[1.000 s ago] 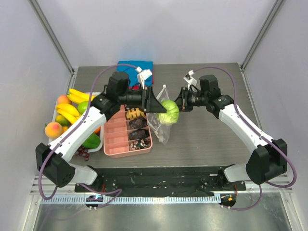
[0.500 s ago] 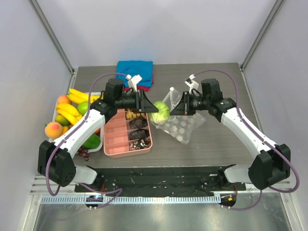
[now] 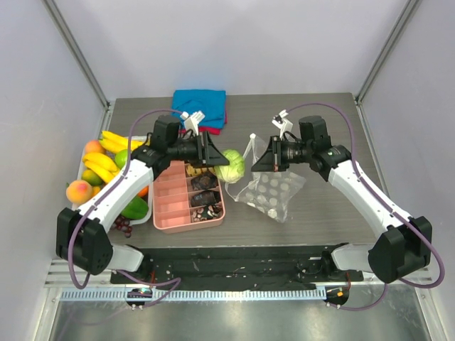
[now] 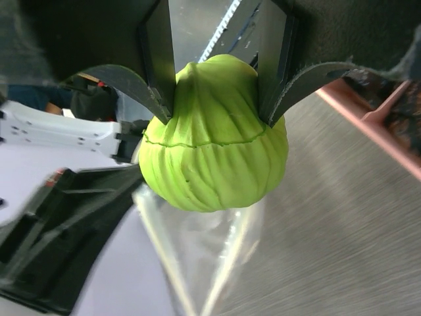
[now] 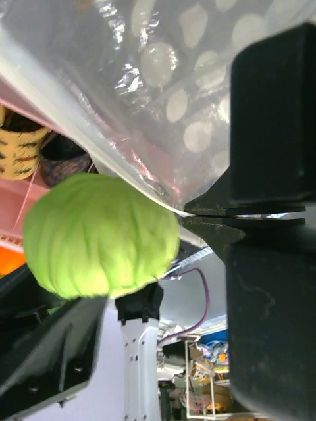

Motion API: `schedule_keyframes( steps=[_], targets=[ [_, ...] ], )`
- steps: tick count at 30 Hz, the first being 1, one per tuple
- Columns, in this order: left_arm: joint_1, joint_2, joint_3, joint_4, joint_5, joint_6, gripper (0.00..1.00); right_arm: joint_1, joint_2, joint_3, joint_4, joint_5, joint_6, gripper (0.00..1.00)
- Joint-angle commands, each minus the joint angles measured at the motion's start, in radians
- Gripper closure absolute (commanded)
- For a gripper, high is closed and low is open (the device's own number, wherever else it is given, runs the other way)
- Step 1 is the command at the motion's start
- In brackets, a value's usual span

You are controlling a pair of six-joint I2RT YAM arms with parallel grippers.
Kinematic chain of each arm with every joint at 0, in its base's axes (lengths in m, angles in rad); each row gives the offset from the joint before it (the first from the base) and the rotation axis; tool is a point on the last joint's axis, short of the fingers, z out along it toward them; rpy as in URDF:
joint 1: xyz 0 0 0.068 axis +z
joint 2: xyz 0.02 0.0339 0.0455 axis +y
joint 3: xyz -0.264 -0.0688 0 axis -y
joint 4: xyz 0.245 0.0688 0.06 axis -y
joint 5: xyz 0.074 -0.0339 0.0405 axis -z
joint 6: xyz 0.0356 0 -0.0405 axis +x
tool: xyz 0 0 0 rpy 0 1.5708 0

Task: Place the food in the zip-top bag and seal the zipper
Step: Place the fake vegetable in the zipper food storage bag.

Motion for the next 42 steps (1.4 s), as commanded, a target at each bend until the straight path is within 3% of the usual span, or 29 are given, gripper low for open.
schedule_keyframes(
  steps=[1,10,16,30,42],
  targets=[
    [0.004,-0.115,0.008,0.156,0.117,-0.051,0.79,0.010,-0.014,0.005,0.175,-0.056,0.084,0.99],
    [0.121,-0.228,0.082,0.122,0.193,-0.131,0.78,0.080,0.040,-0.045,0.557,-0.119,0.357,0.99],
    [0.129,-0.284,0.030,0.131,0.172,-0.149,0.77,0.096,0.084,-0.128,0.767,-0.120,0.423,0.99],
    [0.127,-0.195,-0.107,0.160,0.190,-0.160,0.77,0.094,0.101,-0.180,0.804,-0.137,0.411,0.99],
    [0.159,-0.119,-0.070,-0.182,-0.063,0.070,0.79,0.096,0.072,-0.174,0.758,-0.156,0.376,0.99]
  ],
)
